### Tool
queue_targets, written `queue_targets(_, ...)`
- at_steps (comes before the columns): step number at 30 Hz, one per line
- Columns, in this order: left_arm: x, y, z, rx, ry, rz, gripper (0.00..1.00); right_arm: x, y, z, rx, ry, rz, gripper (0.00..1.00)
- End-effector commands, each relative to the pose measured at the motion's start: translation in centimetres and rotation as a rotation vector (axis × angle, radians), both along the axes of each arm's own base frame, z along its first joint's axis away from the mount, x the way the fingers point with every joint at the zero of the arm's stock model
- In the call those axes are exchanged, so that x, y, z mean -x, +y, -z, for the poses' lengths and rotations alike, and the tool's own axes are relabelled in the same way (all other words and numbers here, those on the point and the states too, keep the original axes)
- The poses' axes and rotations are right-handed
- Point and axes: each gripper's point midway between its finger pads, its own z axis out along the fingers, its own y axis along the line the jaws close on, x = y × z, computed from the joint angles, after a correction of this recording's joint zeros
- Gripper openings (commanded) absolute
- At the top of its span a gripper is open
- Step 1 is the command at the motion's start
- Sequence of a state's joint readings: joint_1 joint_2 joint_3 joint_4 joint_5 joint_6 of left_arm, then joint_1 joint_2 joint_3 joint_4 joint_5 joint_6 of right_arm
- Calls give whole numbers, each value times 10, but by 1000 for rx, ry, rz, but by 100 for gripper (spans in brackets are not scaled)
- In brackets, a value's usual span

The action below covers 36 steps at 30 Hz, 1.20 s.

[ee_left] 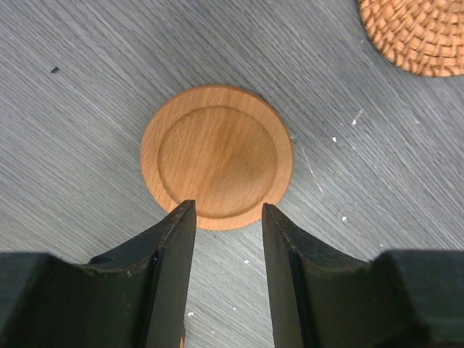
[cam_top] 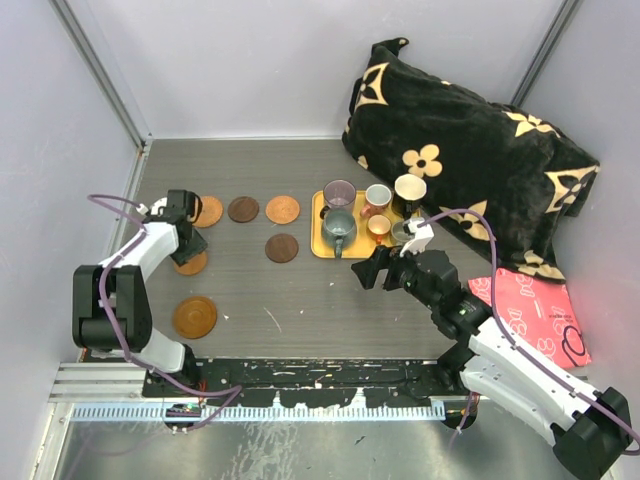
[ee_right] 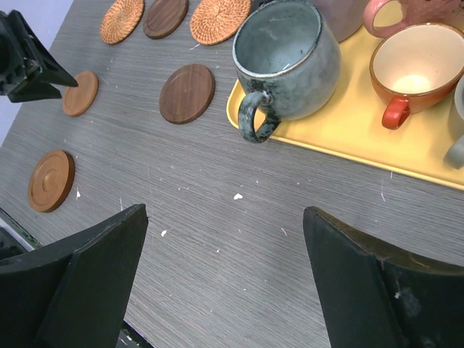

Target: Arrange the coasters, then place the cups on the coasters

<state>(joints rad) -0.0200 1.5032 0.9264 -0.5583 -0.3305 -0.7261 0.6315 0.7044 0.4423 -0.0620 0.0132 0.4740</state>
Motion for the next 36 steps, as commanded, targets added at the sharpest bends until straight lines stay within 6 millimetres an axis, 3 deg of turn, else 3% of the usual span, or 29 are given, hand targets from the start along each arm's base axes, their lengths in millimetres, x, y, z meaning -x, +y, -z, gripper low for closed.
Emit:
queue_targets(1, -9, 7, 10, -44, -3, -15, 43, -1, 1, -16, -30, -49, 0, 93)
queue_targets(13, -12, -5, 26, 7, 16, 28, 43, -6, 5, -12, -18, -37, -4, 94)
queue_targets(21, -8, -23, 42, 25, 51, 73, 43, -8, 9, -11, -14, -28, -14, 94)
queue_targets(36, -7, -109, 52, 66, 77, 275, 43, -8, 10, -10, -12, -17, -14, 94)
